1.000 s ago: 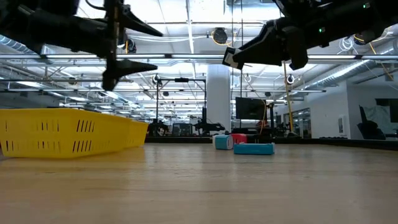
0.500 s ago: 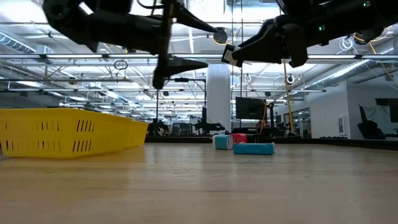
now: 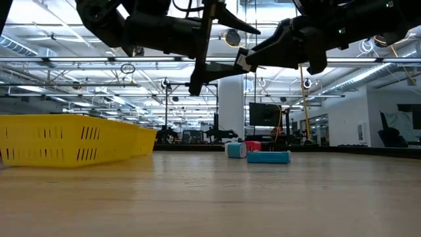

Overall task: Pick & Place Office items
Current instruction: Put the bottom black adapter into the top yellow basket

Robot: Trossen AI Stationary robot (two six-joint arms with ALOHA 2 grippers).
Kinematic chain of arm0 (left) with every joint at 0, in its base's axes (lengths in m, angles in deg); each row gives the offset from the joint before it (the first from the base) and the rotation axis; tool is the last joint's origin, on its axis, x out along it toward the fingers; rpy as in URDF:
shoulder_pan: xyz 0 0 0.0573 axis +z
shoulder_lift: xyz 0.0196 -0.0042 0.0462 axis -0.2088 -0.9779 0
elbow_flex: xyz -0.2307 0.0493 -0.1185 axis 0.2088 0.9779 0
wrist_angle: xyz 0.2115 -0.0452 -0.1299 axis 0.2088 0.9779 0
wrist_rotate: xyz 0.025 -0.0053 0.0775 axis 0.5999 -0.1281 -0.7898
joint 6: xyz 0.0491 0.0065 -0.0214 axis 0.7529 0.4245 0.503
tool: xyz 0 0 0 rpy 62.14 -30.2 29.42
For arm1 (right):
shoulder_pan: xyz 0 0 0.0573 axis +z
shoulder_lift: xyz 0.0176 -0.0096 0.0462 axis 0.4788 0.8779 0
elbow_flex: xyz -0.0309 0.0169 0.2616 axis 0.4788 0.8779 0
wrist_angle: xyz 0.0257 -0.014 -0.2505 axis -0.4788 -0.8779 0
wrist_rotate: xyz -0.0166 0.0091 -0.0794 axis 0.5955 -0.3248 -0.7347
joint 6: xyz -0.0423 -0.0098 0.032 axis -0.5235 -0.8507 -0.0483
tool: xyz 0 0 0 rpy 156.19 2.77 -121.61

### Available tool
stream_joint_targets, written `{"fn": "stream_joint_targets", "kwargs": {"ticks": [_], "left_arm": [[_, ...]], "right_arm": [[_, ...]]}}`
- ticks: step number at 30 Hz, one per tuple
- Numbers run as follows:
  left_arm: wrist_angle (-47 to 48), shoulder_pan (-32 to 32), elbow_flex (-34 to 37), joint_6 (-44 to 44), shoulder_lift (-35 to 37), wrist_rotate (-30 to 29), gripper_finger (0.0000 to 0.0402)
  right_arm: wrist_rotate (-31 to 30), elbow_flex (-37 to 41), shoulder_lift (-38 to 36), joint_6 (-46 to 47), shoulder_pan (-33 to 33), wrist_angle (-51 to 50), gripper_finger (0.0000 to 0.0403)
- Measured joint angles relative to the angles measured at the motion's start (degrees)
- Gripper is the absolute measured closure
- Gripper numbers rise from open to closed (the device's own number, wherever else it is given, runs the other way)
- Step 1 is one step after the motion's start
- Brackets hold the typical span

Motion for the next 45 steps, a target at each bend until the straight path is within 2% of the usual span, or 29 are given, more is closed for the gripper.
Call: {"fn": "stream_joint_targets", "kwargs": {"ticks": [13, 17, 25, 28, 31, 37, 41, 45], "left_arm": [[1.44, 0.76, -0.22, -0.45, -0.33, 0.18, 0.0099], [1.62, 1.03, -0.2, -1.1, -0.33, 0.99, 0.0134], [2.7, 1.22, -0.2, -0.79, -0.33, 1.11, 0.0237], [2.88, 1.49, -0.2, 0.33, -0.33, 1.01, 0.0256], [2.74, 1.53, -0.2, 3.85, -0.33, 0.0, 0.0256], [4.64, 1.97, -0.14, 16.14, 1.69, -1.26, 0.0256], [12.89, 2.0, -0.06, 24.56, 7.29, -2.65, 0.0256], [23.83, 1.33, -0.19, 29.84, 14.36, -10.3, 0.0256]], "right_arm": [[-1.17, 0.0, -0.01, -0.83, -0.01, -0.04, 0.0256], [-1.17, 0.0, -0.01, -0.83, -0.04, -0.06, 0.026], [-1.17, 0.0, -0.04, -0.82, -0.01, -0.04, 0.0257], [-1.3, 0.0, -0.01, -1.27, -0.01, -0.12, 0.026], [-1.41, 0.0, -0.01, -1.44, -0.04, -0.25, 0.0255], [-1.26, -0.05, -0.09, 4.37, 0.03, 0.35, 0.0235], [-1.57, -0.09, -0.34, 10.11, 0.03, 1.0, 0.0227], [-0.97, 0.13, -2.52, 15.32, 0.05, -2.2, 0.0232]]}}
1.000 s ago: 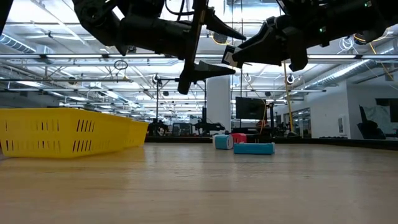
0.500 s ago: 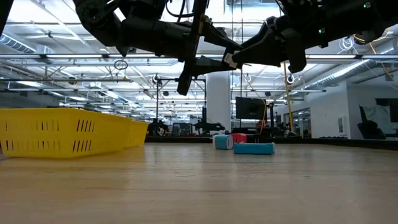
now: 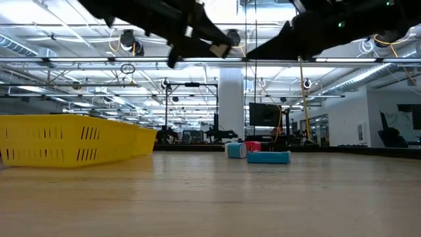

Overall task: Pick & Place Office items
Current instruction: Put the bottom black adapter into the top yellow basket

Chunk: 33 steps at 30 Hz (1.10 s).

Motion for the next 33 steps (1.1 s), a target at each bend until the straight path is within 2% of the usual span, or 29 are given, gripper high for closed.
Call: {"fn": "stream_joint_targets", "kwargs": {"ticks": [3, 6, 13, 17, 22, 25, 29, 33], "left_arm": [[5.71, -1.3, 1.56, 2.54, 4.84, -5.68, 0.0256], [5.76, -2.75, 5.76, 4.19, 10.26, -9.15, 0.0256], [-0.76, -4.74, 21.14, 3.36, 20.96, -14.81, 0.0256], [-5.87, -6.08, 29.63, 1.99, 25.15, -18.77, 0.0256], [-7.98, -6.81, 36.59, -0.18, 28.75, -24.74, 0.0256], [-7.8, -6.79, 39.01, -0.46, 29.04, -25.39, 0.0248], [-7.53, -6.79, 40.8, -2.03, 28.67, -29.28, 0.0241], [-7.23, -6.72, 40.93, -3.02, 26.12, -32.06, 0.0256]], "right_arm": [[-0.05, -0.07, -3.32, 3.42, -0.06, -2.83, 0.0238], [-0.08, 1.07, -6.45, 5.57, -0.11, -5.42, 0.0242], [0.01, 7.27, -13.76, 10.91, -0.86, -4.13, 0.0248], [0.04, 11.14, -16.47, 14.44, -2.58, -0.19, 0.0248], [0.02, 14.94, -17.89, 17.42, -4.8, 3.27, 0.025], [0.04, 15.89, -17.89, 18.71, -5.98, 3.27, 0.025], [0.06, 16.15, -17.8, 19.97, -7.31, 3.41, 0.0253], [0.08, 16.15, -17.8, 20.08, -7.65, 3.44, 0.0255]]}}
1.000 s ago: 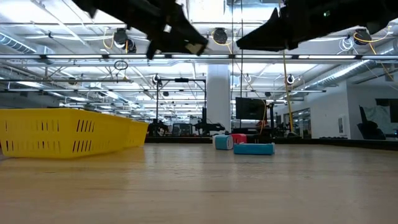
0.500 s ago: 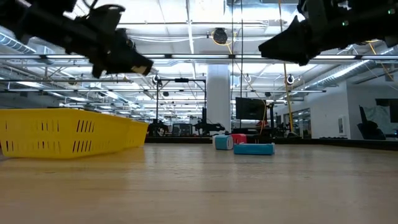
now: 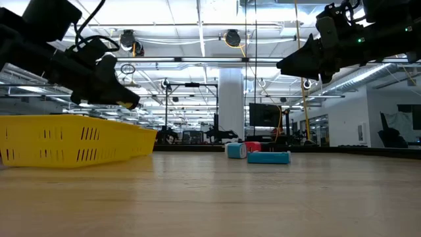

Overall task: Pick & Place Office items
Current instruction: Put the bottom black adapter into the top yellow basket

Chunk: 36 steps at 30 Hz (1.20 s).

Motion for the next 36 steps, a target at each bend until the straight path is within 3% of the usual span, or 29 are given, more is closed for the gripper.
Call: {"fn": "stream_joint_targets", "kwargs": {"ticks": [10, 20, 36], "left_arm": [[-0.58, 1.52, -0.26, -8.87, -8.83, -0.16, 0.0254], [-0.65, 3.24, -2.87, -10.49, -16.91, 0.01, 0.0246], [-0.63, 4.63, -3.43, -12.2, -18.39, 1.56, 0.0221]], "right_arm": [[0.22, 0.0, 0.0, -0.01, 0.0, 0.0, 0.0261], [0.41, 0.0, 0.02, 0.0, 0.01, 0.01, 0.0263], [2.8, -0.02, 0.02, -0.17, 0.0, 0.01, 0.0264]]}}
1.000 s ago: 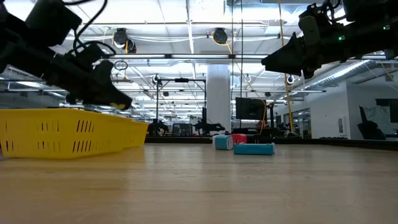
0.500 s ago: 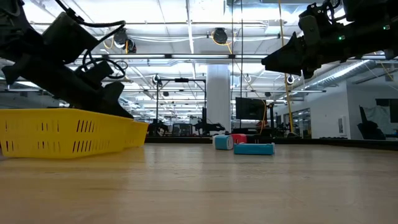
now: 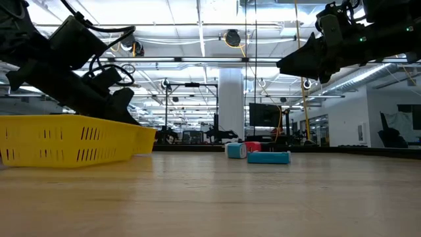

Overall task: Pick & Place Office items
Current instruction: Put the bottom black adapter into the top yellow basket, then put the white timer into the bottom yellow basket

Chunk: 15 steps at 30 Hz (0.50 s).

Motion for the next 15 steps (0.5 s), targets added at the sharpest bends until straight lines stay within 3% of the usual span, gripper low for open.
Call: {"fn": "stream_joint_targets", "kwargs": {"ticks": [15], "left_arm": [[-0.27, -0.02, 0.0, -4.28, 0.0, -0.22, 0.0219]], "right_arm": [[-0.01, -0.04, 0.0, -0.04, 0.0, -0.02, 0.0264]]}}
